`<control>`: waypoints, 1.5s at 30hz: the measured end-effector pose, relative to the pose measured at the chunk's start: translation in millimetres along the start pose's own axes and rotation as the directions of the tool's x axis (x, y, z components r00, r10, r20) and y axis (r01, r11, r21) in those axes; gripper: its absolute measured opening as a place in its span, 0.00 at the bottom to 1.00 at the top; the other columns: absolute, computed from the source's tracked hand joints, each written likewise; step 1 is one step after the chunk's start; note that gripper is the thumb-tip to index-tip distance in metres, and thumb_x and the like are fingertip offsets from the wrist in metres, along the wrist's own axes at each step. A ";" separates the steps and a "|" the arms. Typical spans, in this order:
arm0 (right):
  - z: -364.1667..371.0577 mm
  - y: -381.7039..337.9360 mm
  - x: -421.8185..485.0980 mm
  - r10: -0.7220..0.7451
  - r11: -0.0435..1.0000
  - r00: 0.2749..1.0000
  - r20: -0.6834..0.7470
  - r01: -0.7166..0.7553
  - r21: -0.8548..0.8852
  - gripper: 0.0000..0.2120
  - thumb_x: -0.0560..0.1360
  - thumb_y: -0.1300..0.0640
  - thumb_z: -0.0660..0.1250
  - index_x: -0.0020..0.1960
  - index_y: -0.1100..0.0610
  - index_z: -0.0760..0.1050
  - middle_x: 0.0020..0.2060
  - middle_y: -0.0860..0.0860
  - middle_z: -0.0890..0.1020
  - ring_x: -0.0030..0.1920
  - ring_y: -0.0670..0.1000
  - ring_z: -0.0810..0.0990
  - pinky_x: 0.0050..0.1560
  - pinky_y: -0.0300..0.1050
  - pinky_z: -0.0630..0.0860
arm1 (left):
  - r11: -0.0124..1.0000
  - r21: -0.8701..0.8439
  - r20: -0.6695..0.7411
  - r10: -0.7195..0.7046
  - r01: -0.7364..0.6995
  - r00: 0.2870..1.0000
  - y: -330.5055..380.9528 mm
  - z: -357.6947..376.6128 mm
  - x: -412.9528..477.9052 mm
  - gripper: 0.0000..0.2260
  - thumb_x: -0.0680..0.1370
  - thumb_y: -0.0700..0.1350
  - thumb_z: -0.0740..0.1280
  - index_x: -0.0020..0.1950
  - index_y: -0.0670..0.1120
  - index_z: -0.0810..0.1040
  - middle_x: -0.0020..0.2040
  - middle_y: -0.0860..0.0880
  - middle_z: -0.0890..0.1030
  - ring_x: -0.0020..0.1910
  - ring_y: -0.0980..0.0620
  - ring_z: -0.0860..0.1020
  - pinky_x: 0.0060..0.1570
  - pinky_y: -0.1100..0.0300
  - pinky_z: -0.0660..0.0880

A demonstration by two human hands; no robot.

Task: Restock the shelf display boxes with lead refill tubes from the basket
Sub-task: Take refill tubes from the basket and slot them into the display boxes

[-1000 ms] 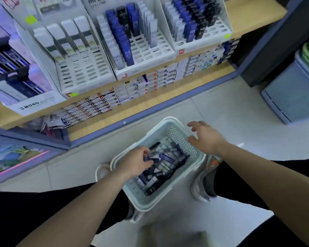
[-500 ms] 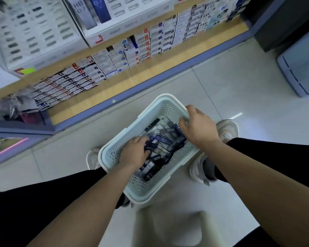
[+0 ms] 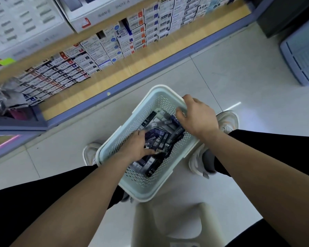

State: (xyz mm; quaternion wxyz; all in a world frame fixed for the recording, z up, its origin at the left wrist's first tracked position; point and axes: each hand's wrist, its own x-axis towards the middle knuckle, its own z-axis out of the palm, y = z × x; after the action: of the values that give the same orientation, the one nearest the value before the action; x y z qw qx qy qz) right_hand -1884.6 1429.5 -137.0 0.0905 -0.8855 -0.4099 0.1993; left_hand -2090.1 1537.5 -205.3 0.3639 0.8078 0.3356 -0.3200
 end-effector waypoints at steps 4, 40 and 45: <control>0.3 -0.2 1.4 -0.021 1.000 1.000 0.011 0.021 -0.019 0.13 0.80 0.45 0.58 0.57 0.54 0.68 0.40 0.50 0.75 0.35 0.56 0.74 0.34 0.46 0.68 | 0.996 -0.073 0.033 -0.041 0.043 0.999 -0.8 3.9 4.2 0.49 0.69 0.56 0.78 0.81 0.50 0.51 0.76 0.44 0.63 0.74 0.45 0.64 0.73 0.51 0.63; 2.3 1.1 2.1 -0.039 0.998 0.999 0.010 0.039 -0.054 0.12 0.81 0.46 0.57 0.56 0.54 0.68 0.37 0.49 0.73 0.32 0.55 0.74 0.32 0.45 0.70 | 0.991 -0.136 0.069 0.008 0.001 0.998 9.0 -5.5 6.9 0.29 0.76 0.52 0.73 0.74 0.46 0.68 0.56 0.53 0.75 0.53 0.51 0.76 0.54 0.59 0.72; 1.0 0.7 1.7 -0.033 0.998 0.999 0.018 0.033 -0.050 0.13 0.80 0.46 0.57 0.56 0.54 0.68 0.37 0.49 0.73 0.32 0.54 0.73 0.32 0.45 0.69 | 0.992 -0.121 0.095 -0.031 0.043 0.995 10.4 -16.7 1.8 0.26 0.78 0.52 0.72 0.72 0.45 0.69 0.61 0.48 0.76 0.56 0.48 0.76 0.54 0.60 0.71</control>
State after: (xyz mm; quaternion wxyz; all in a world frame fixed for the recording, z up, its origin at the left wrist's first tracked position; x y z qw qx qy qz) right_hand -1883.6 1430.3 -138.6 0.0681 -0.8788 -0.4300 0.1952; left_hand -2076.5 1546.1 -194.0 0.4220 0.7618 0.3523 -0.3427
